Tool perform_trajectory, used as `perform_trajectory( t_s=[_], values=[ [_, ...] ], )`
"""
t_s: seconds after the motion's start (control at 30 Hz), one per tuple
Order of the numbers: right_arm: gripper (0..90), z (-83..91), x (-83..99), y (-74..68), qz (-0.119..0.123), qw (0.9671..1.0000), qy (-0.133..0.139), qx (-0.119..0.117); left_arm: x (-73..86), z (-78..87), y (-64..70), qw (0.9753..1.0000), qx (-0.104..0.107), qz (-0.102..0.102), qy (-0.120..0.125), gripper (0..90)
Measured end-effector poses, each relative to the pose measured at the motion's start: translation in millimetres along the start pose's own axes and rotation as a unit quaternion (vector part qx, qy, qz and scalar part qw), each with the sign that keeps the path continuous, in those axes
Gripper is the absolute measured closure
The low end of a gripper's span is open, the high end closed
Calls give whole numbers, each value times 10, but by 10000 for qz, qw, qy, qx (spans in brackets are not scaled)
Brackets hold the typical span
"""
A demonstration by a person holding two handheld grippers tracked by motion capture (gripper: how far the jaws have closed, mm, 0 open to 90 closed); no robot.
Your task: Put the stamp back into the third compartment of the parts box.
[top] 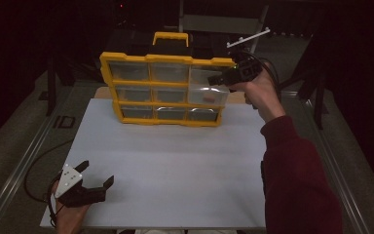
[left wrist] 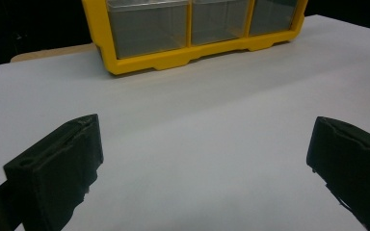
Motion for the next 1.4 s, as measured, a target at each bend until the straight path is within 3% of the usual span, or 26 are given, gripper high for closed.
perform_trajectory(
  t_s=[0.13, 0.3, 0.43, 0.8, 1.0, 1.23, 1.4],
  values=[
    [150, 49, 4, 8, 15, 9999, 126, -1, 0, -3, 3, 10000, 10, -15, -14, 0],
    [104, 98, 20, 40, 62, 9998, 186, 35, 1, -2, 1, 10000, 4, -4, -13, 0],
    [103, 163, 66, 118, 34, 9997, 183, 151, 2, -6, 3, 10000, 7, -13, -18, 0],
    [97, 277, 259, 363, -41, 9997, 134, 183, -1, -20, 13, 10000, 16, -16, -18, 0],
    [97, 323, 384, 429, -10, 9998, 137, 136, 0, -25, 14, 10000, 20, -8, -21, 0],
    [98, 258, 575, 452, 144, 9996, 127, 216, 1, -30, 17, 10000, 14, -15, -33, 0],
    [100, 87, 840, 459, 89, 9998, 168, 11, 5, -29, 11, 10000, 6, -14, -64, 0]
  ],
)
Point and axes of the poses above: each handheld gripper's, and its own axes: z roughly backward along the jaws, x roughly out of its underside, y roughly to its right, the point moved 3 cm from there along -z, roughly forward along the jaws, and after that the axes turned 15 degrees about -z, right-handed, at the moved point
